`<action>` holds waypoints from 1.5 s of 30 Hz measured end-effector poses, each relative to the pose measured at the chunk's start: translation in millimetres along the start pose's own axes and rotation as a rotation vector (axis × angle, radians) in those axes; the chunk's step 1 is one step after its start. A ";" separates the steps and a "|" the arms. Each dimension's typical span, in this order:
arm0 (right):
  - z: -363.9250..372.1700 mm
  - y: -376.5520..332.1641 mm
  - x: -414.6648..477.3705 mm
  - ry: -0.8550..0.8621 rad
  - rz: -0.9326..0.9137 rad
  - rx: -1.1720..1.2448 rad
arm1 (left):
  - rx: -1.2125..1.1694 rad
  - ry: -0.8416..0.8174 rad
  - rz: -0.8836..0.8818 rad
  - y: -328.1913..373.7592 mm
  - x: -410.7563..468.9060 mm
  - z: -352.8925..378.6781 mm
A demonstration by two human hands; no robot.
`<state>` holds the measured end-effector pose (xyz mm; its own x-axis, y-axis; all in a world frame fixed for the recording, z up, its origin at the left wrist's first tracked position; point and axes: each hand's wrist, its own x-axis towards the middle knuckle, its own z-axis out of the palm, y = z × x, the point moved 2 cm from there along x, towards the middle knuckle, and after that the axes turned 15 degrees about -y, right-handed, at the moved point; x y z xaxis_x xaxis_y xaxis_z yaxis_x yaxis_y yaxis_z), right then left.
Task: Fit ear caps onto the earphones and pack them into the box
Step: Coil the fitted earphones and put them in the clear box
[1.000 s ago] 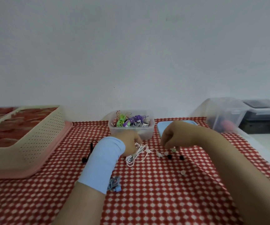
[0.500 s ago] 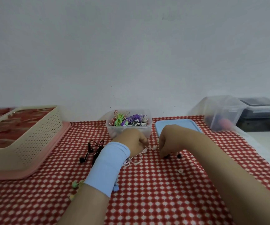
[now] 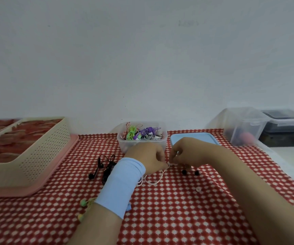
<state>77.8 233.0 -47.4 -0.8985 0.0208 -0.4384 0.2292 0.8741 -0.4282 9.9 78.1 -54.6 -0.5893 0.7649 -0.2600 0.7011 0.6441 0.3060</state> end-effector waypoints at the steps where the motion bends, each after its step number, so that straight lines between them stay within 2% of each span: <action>1: 1.5 -0.8 0.6 -0.026 0.008 -0.008 | -0.005 -0.029 -0.002 -0.3 0.1 1.3; 4: 4.5 -3.1 0.2 -0.104 0.020 -0.002 | 0.028 -0.074 -0.020 -1.3 0.4 2.7; 8: 5.3 -3.1 0.0 -0.086 0.009 -0.009 | -0.001 -0.029 -0.047 -6.0 4.0 2.9; 12: -3.2 0.6 -4.4 0.028 -0.053 0.073 | -0.179 0.020 -0.004 -13.0 4.5 1.5; 15: -16.0 3.5 -11.6 0.148 -0.132 0.253 | -0.396 0.023 0.053 -16.7 2.6 -2.6; 18: -20.5 1.7 -14.3 0.205 -0.211 0.415 | -0.493 -0.001 0.109 -17.0 1.5 -2.6; 23: -11.1 -5.0 -11.2 0.189 -0.312 0.671 | -0.724 0.075 0.190 -17.1 4.0 -1.2; 26: -10.3 -6.3 -11.0 0.197 -0.310 0.846 | -0.869 0.148 0.172 -16.5 2.8 -3.8; 31: -10.9 -4.2 -8.7 0.144 -0.298 1.027 | -1.174 0.118 0.192 -15.2 0.3 -6.4; 35: -7.8 -7.1 -6.0 0.045 -0.362 1.084 | -1.279 0.079 0.220 -12.5 0.8 -5.7; 45: -5.6 -5.9 -2.4 0.018 -0.365 1.088 | -1.360 0.072 0.246 -10.5 0.0 -5.1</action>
<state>76.5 230.5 -39.4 -0.9812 -0.1333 -0.1399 0.1480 -0.0526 -0.9876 0.4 71.4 -53.1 -0.5574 0.8296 -0.0345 -0.1251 -0.0428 0.9912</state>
